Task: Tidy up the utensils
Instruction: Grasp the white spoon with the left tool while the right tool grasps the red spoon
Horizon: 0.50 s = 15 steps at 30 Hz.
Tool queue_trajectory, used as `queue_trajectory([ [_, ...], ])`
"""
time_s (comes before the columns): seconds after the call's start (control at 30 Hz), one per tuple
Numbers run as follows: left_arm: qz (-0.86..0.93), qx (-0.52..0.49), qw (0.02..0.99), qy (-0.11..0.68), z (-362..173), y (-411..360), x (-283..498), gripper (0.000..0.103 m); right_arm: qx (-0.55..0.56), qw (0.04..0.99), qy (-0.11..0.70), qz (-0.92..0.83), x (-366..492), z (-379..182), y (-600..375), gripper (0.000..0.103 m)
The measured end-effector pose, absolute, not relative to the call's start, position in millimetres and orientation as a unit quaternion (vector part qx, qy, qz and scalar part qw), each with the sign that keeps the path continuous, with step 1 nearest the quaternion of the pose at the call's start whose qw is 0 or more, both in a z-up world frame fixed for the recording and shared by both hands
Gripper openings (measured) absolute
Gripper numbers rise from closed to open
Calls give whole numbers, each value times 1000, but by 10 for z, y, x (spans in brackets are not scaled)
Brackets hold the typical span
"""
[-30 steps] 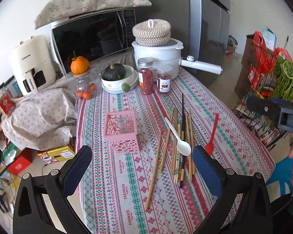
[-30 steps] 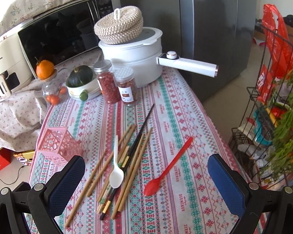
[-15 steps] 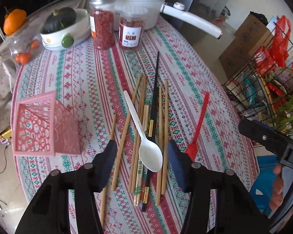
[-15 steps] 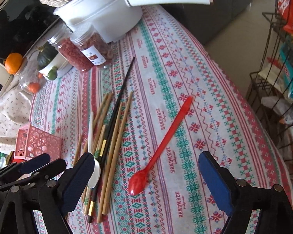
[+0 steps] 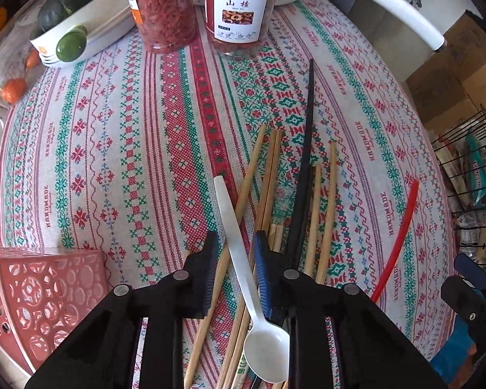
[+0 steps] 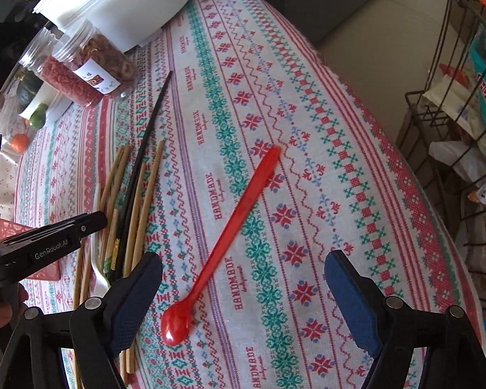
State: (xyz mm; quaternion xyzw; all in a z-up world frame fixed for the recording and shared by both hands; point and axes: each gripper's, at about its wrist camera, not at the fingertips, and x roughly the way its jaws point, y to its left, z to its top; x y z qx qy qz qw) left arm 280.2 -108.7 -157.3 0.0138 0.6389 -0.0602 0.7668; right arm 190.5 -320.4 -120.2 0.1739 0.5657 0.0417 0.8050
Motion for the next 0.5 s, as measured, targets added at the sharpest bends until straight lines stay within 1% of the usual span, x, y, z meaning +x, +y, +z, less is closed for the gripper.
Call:
queue_trajectory([
  [0.03, -61, 14, 768, 638, -1575, -1095, 2810, 14, 179, 803, 567, 43, 1917, -1225, -3219, 87],
  [0.1, -62, 13, 772, 633, -1553, -1093, 2790, 11, 187, 799, 570, 46, 1940, -1274, -3238, 87],
  [0.17, -67, 14, 781, 621, -1460, -1068, 2744, 10, 190, 793, 577, 43, 1956, -1334, -3239, 85],
  [0.23, -79, 10, 795, 601, -1301, -1037, 2643, 10, 194, 789, 582, 41, 1973, -1390, -3226, 78],
  [0.3, -97, 2, 811, 577, -1133, -983, 2505, 10, 203, 784, 586, 41, 2018, -1456, -3188, 67],
  [0.4, -122, -15, 831, 542, -862, -848, 2197, 10, 192, 785, 588, 32, 2075, -1512, -3101, 55],
  [0.5, -134, -24, 850, 510, -646, -700, 1921, 10, 157, 795, 585, 17, 2126, -1548, -2989, 53],
])
